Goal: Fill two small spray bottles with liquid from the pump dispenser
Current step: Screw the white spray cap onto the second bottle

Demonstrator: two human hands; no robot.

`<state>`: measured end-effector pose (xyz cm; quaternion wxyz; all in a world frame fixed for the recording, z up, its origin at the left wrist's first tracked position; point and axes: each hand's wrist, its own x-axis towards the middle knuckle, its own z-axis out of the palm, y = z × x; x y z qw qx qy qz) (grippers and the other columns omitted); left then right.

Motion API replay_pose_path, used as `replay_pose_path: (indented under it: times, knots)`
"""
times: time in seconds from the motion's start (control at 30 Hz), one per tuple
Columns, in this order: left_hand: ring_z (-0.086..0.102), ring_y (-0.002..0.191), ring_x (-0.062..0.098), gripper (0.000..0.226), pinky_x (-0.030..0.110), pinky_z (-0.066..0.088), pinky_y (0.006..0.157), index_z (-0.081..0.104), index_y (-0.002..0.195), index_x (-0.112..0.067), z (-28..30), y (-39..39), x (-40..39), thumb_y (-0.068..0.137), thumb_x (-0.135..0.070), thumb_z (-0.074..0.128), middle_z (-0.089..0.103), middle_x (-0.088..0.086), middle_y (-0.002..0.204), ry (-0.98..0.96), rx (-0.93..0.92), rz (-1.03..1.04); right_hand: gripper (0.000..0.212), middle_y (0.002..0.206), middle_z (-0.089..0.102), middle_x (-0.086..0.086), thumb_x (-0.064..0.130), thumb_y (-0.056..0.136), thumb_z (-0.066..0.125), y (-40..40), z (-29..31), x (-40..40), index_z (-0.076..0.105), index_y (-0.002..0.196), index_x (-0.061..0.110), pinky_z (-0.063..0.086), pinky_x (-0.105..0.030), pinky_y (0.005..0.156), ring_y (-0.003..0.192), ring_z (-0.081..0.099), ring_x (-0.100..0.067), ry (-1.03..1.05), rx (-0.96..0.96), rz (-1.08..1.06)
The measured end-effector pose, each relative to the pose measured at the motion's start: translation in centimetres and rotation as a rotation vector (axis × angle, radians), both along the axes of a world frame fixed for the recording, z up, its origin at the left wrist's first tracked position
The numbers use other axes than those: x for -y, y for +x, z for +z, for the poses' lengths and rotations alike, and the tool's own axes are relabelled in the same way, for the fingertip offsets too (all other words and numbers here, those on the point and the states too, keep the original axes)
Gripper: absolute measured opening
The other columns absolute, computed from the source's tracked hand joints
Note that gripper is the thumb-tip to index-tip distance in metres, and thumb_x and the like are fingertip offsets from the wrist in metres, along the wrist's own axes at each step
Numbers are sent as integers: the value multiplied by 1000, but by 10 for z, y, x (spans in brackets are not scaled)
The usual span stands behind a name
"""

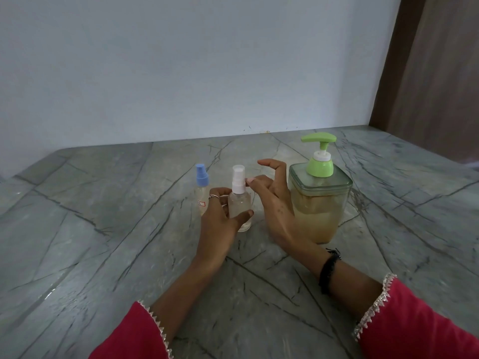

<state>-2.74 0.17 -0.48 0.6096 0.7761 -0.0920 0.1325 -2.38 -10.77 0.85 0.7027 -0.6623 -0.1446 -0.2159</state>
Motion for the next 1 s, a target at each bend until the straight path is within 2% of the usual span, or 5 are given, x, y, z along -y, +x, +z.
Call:
replay_pose_path:
  times: [0.17, 0.37, 0.67, 0.83, 1.0]
  knots:
    - [53, 97, 10, 42, 7, 41, 67, 42, 106, -20, 0, 0, 0, 77, -13, 71, 52, -6, 108, -6, 5, 2, 29, 75, 54, -1, 4, 90, 58, 0, -4, -3, 41, 112, 12, 45, -7, 65, 68, 56, 6, 59, 6, -79]
    - [55, 97, 11, 43, 12, 43, 76, 42, 107, -19, -1, 2, -1, 77, -12, 71, 54, -4, 108, -12, 18, -21, 43, 115, 64, -4, 17, 88, 57, 2, -7, -2, 37, 122, 33, 50, -18, 86, 102, 62, -3, -71, -16, 75]
    - [52, 85, -2, 41, 0, 43, 64, 42, 103, -20, -1, 2, 1, 76, -12, 71, 51, -11, 101, 57, 90, 24, 57, 94, 54, 11, 16, 71, 82, 7, -1, -3, 36, 99, 35, 47, -27, 82, 93, 54, -6, -147, -57, -74]
    - [53, 80, -9, 40, 0, 43, 62, 43, 102, -20, 1, 1, 0, 76, -13, 72, 52, -19, 89, 40, 68, 5, 52, 131, 52, 6, 36, 75, 67, 4, -5, -4, 36, 116, 41, 40, -31, 101, 122, 49, -11, -158, -56, 108]
    - [52, 78, -6, 45, 3, 43, 61, 42, 100, -21, 4, 1, 0, 71, -15, 77, 52, -16, 89, 43, 39, 42, 52, 110, 68, -4, 25, 75, 74, 8, -3, 0, 39, 111, 40, 45, -49, 99, 104, 64, -19, -99, -89, 65]
